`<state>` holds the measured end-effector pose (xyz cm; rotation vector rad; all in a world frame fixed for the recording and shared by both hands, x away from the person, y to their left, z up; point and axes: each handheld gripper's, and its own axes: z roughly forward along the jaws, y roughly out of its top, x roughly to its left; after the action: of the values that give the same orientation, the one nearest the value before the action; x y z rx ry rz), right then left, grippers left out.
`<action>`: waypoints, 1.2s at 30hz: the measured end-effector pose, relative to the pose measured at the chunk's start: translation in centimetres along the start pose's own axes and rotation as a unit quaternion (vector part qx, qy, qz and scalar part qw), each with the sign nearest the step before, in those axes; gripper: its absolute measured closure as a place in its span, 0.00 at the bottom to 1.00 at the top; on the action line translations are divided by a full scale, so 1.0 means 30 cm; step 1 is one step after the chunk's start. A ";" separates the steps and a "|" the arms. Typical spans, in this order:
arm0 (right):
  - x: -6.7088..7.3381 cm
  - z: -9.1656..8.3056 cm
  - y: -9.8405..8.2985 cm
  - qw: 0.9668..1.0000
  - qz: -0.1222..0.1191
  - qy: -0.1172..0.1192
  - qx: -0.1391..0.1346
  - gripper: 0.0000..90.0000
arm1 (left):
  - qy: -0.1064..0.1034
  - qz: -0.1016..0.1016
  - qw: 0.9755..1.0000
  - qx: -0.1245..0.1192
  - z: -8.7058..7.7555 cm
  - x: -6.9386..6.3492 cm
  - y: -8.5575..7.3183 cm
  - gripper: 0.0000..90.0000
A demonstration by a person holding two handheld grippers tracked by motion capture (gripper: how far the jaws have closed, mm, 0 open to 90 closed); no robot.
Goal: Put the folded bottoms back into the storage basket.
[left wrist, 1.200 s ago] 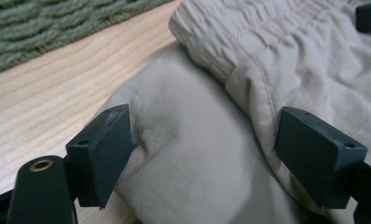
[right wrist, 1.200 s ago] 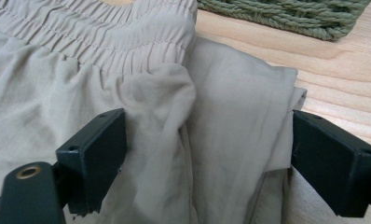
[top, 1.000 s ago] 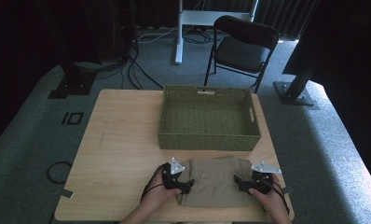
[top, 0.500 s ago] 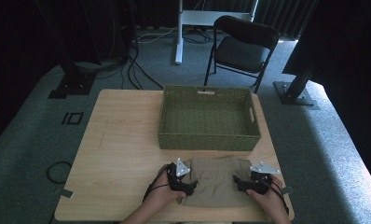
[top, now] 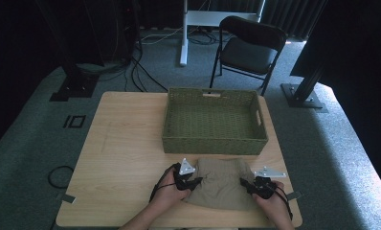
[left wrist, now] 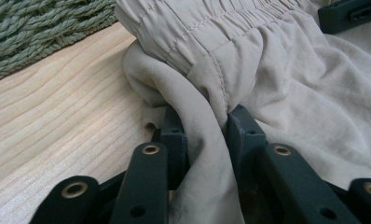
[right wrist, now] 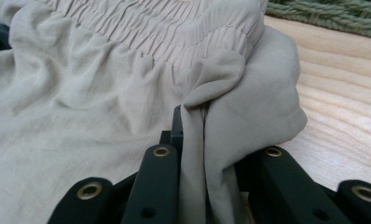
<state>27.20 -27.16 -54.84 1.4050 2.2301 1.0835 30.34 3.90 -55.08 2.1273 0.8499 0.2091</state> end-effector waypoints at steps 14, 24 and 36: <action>0.035 -0.107 0.084 0.999 -0.001 0.026 -0.027 0.89 | -0.022 -0.004 0.999 -0.024 -0.124 0.000 0.081 0.84; 0.070 -0.184 0.152 0.998 -0.015 0.042 -0.054 0.89 | -0.027 0.012 0.999 -0.045 -0.232 -0.003 0.138 0.84; 0.084 -0.250 0.253 0.994 -0.031 0.052 -0.091 0.89 | -0.031 0.027 0.996 -0.075 -0.329 0.019 0.230 0.84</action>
<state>26.44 -26.47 -43.93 1.2246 2.1654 1.3280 30.15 7.48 -43.58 2.0070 0.7199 0.2263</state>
